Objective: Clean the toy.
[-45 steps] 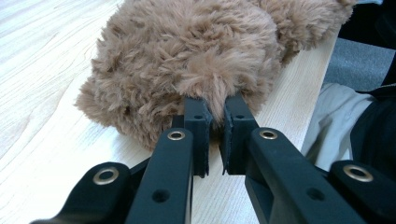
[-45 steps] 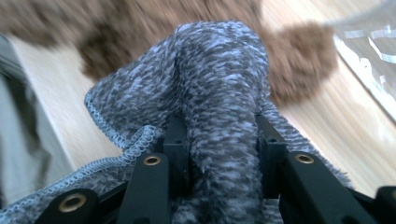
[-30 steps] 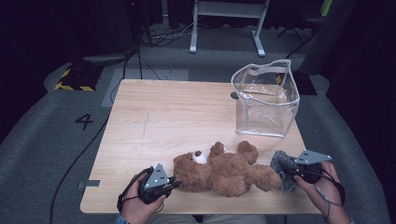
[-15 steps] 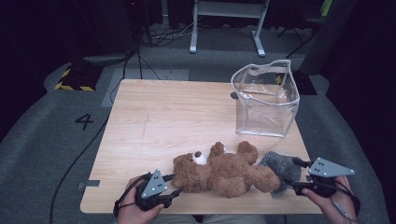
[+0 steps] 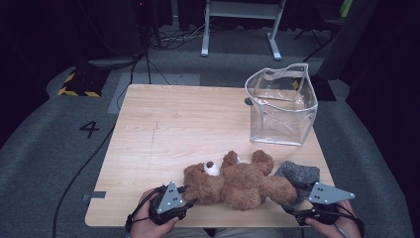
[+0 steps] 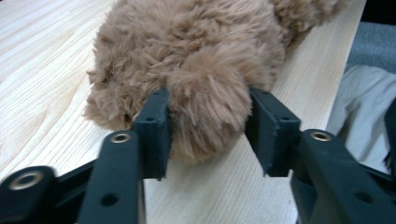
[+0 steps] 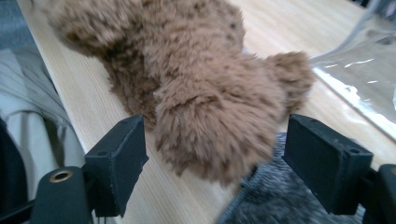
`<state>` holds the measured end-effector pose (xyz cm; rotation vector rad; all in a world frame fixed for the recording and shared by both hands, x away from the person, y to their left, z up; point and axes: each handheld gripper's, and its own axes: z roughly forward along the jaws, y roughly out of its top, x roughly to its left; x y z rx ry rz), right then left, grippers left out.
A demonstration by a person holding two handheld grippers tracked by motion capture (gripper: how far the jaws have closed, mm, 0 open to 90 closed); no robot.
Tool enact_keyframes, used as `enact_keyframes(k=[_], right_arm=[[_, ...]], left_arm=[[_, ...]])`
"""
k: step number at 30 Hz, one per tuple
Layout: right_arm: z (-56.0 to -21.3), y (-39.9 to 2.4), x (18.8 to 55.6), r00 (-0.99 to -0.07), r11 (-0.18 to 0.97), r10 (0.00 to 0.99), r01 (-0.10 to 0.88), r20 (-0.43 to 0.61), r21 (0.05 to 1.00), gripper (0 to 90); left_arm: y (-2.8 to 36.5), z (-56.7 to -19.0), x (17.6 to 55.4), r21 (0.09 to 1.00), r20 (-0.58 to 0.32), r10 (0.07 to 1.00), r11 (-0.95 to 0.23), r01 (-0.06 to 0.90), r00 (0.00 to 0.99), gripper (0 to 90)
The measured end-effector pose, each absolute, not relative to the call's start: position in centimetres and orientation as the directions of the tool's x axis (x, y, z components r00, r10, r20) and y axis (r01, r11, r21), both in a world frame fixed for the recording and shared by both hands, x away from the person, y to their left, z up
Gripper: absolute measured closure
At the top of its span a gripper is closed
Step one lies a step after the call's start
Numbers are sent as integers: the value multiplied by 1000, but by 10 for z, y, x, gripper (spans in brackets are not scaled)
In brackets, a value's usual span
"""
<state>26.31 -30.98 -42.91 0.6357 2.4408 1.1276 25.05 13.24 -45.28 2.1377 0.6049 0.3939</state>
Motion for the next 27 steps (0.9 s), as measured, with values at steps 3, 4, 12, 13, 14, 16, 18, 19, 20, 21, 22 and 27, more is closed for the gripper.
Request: enact_keyframes(k=[3, 4, 12, 13, 14, 16, 18, 19, 20, 21, 22, 27], right_arm=[[-439, -304, 270, -834, 591, 530, 234, -154, 772, 323], [-440, -302, 272, -839, 599, 521, 227, -158, 768, 389], [-423, -306, 268, -842, 583, 516, 212, -156, 784, 598], [-420, -307, 267, -845, 586, 511, 208, -158, 783, 605], [-418, -307, 266, -845, 582, 512, 210, -154, 785, 608], [-413, -308, 265, -847, 576, 512, 216, -142, 788, 615], [-408, -310, 263, -851, 573, 509, 221, -131, 789, 622], [-404, -311, 262, -853, 572, 506, 225, -124, 789, 625], [-401, -312, 261, -857, 564, 505, 233, -107, 792, 626], [-397, -312, 259, -859, 558, 503, 244, -90, 793, 626], [-393, -312, 257, -864, 555, 497, 251, -74, 793, 626], [-384, -315, 251, -869, 544, 493, 270, -43, 795, 622]], left_arm=[[133, -452, 252, 803, 57, 554, -520, 291, 831, 648], [133, -451, 252, 800, 53, 555, -521, 297, 830, 678], [130, -443, 249, 792, 55, 541, -535, 293, 839, 806], [131, -441, 248, 791, 55, 532, -539, 288, 845, 810], [130, -440, 247, 798, 47, 534, -529, 289, 844, 812], [132, -436, 244, 800, 36, 521, -526, 288, 853, 818], [134, -431, 241, 808, 13, 509, -512, 291, 861, 821], [135, -428, 240, 811, -5, 501, -504, 296, 866, 822], [136, -425, 238, 812, -23, 487, -500, 300, 873, 823], [137, -421, 235, 814, -31, 470, -500, 296, 882, 823], [137, -420, 233, 818, -36, 459, -497, 290, 888, 824], [137, -411, 226, 817, -91, 424, -485, 311, 901, 824]])
